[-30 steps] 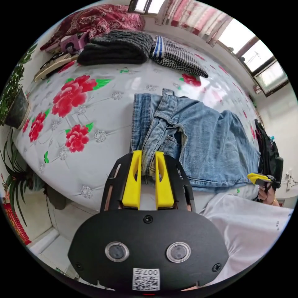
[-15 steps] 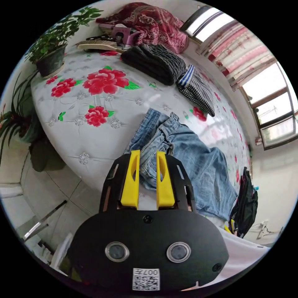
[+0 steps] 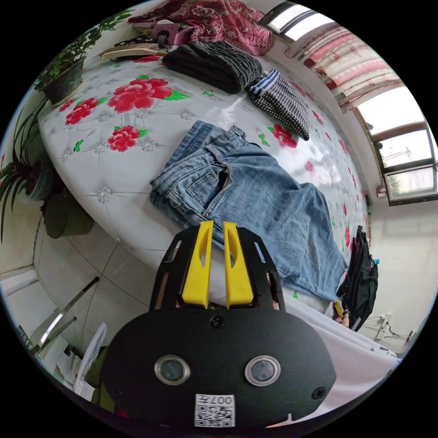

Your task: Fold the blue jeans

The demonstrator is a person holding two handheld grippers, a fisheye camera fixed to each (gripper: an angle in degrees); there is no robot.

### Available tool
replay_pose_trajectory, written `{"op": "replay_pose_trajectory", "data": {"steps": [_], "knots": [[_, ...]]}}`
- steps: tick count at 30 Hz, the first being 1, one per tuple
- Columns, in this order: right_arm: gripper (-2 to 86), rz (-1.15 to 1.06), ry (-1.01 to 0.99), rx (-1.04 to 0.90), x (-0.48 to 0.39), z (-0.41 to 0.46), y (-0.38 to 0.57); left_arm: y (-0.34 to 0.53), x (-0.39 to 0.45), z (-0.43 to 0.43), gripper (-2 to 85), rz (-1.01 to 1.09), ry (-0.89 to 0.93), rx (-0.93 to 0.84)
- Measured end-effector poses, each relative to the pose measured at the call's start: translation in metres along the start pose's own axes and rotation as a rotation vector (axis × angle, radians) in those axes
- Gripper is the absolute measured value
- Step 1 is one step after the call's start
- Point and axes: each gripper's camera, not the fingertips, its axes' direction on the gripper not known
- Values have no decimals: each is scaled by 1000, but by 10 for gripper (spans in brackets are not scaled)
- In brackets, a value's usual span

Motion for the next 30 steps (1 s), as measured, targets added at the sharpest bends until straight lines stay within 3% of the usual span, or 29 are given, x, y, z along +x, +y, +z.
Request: {"op": "replay_pose_trajectory", "data": {"steps": [3,7,11,14,18,22,25,30], "knots": [[1,-98,6,-51,0,-17,-1,-2,3,1,46,-7,19,4],[-1,-62,73,-173,30,3,-1,-4,6,10,41,-16,30,-23],[-2,-16,2,-123,42,-11,0,-8,12,13,37,-10,38,-23],[-2,-107,-73,-49,31,-38,-4,-12,12,10,37,4,28,-17],[-1,-220,-16,61,22,-79,-15,-17,4,3,35,-16,43,-3],[5,-28,14,-84,82,-37,-30,-19,-5,3,32,-24,38,-12],[21,220,-99,-52,125,-32,-18,-19,-17,4,32,-52,51,-16],[63,261,-303,9,147,-30,13,-22,-41,-3,41,-91,83,6]]}}
